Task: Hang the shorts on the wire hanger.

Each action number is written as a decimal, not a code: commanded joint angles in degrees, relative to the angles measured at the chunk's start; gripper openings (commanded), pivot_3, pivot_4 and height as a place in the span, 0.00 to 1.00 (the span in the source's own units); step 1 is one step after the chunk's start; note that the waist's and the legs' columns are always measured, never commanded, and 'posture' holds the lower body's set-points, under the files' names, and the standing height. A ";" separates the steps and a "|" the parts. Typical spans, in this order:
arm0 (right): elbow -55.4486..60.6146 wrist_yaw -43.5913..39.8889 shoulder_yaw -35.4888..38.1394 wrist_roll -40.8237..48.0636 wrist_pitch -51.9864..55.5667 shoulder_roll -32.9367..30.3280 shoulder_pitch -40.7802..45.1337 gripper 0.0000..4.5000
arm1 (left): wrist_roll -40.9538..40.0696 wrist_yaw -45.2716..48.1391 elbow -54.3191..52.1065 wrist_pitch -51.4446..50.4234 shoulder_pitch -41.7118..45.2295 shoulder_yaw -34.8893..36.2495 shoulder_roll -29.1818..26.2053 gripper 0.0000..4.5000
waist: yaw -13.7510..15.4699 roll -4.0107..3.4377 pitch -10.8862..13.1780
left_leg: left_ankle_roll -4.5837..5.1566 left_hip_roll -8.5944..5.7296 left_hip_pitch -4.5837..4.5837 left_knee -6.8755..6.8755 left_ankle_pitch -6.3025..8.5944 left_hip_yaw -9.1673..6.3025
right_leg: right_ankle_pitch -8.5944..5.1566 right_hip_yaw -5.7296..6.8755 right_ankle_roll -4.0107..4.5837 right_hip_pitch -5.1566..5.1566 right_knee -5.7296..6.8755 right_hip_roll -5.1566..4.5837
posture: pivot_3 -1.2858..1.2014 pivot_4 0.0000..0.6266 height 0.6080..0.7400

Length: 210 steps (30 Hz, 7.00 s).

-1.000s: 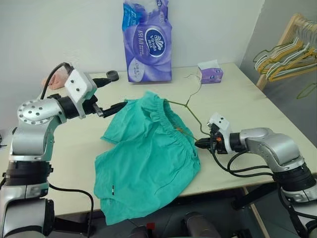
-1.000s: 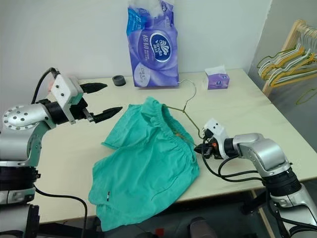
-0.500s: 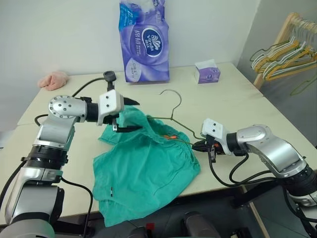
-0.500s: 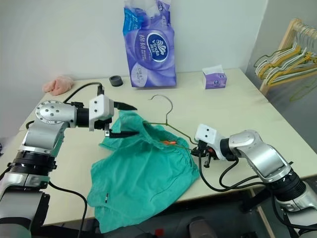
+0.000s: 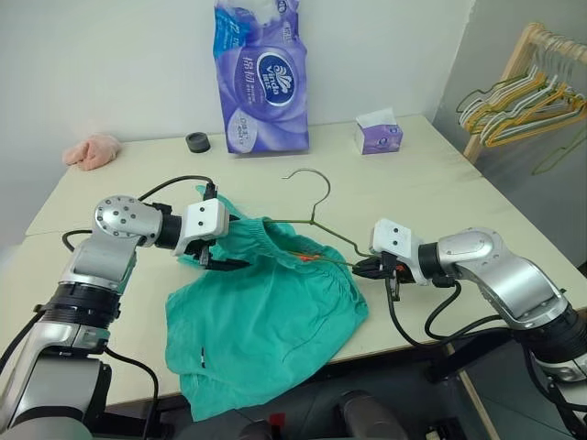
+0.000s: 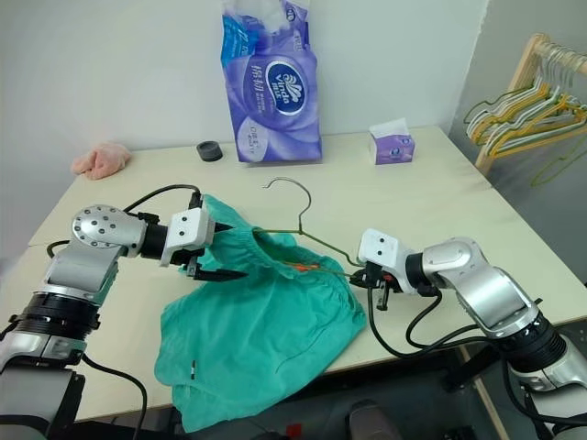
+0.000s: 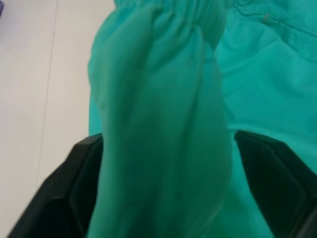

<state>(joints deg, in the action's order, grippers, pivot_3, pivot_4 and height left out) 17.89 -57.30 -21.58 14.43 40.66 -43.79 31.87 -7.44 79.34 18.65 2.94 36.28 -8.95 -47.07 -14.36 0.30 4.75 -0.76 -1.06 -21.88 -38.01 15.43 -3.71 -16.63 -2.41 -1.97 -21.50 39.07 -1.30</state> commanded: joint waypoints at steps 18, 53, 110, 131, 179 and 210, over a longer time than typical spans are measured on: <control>2.64 -5.98 -0.41 -4.50 -11.56 -2.74 -0.15 0.05 | -1.50 -1.66 -6.61 -4.69 -3.40 1.51 2.45 0.00 | -0.05 0.01 -0.02 | 0.00 -0.01 0.02 -0.04 0.00 -0.03 | 0.00 0.02 0.01 0.03 0.05 -0.01 | 0.41 0.05 1.00; -3.88 11.59 5.27 -6.12 -14.13 12.12 -20.68 1.00 | -0.93 -1.98 -7.58 -3.59 -5.04 2.15 -0.44 0.00 | 0.10 0.17 -0.13 | 0.01 -0.08 0.12 -0.11 -0.01 -0.09 | 0.01 0.02 -0.02 0.08 0.27 0.00 | 0.41 0.06 1.00; -1.47 -6.34 11.50 8.48 -5.61 -1.22 -9.97 0.01 | -1.62 -0.34 -15.19 -9.60 -12.61 4.13 -11.61 0.00 | 0.15 0.23 -0.20 | 0.01 -0.08 0.12 -0.09 0.00 -0.09 | -0.01 0.03 -0.03 0.07 0.27 0.00 | 0.41 0.05 1.00; -0.52 -4.55 -0.54 -1.04 -2.80 2.71 2.08 0.23 | 4.24 -6.46 -18.92 -10.83 -13.26 0.62 -7.01 0.00 | 0.14 0.24 -0.20 | 0.01 -0.10 0.07 -0.09 0.00 -0.12 | 0.00 0.04 -0.02 0.02 0.25 -0.06 | 0.41 0.05 1.00; -21.51 -7.95 -5.29 -12.08 -10.69 12.02 7.83 0.00 | -4.90 -10.09 -16.08 -16.89 -13.54 8.35 -2.09 0.13 | -0.09 0.32 -0.33 | -0.01 -0.15 0.10 -0.12 -0.01 -0.26 | 0.01 0.11 0.00 0.00 0.37 -0.07 | 0.41 0.02 1.00; -9.85 -15.09 0.25 -6.28 -5.21 -1.72 4.08 0.00 | -8.25 -0.66 -6.11 -14.71 -7.35 8.52 -4.21 0.95 | -0.24 0.36 -0.36 | -0.02 -0.18 0.07 -0.12 -0.01 -0.30 | 0.01 0.12 0.00 -0.02 0.32 -0.10 | 0.40 0.04 1.00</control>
<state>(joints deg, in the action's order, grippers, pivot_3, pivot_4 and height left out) 6.42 -72.20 -23.74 7.31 36.28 -45.07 35.29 -16.18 78.89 12.30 -13.33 27.45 -0.73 -51.24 -14.60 0.67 4.39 -0.78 -1.24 -21.81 -38.13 15.41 -4.01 -16.62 -2.29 -1.97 -21.51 39.40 -1.40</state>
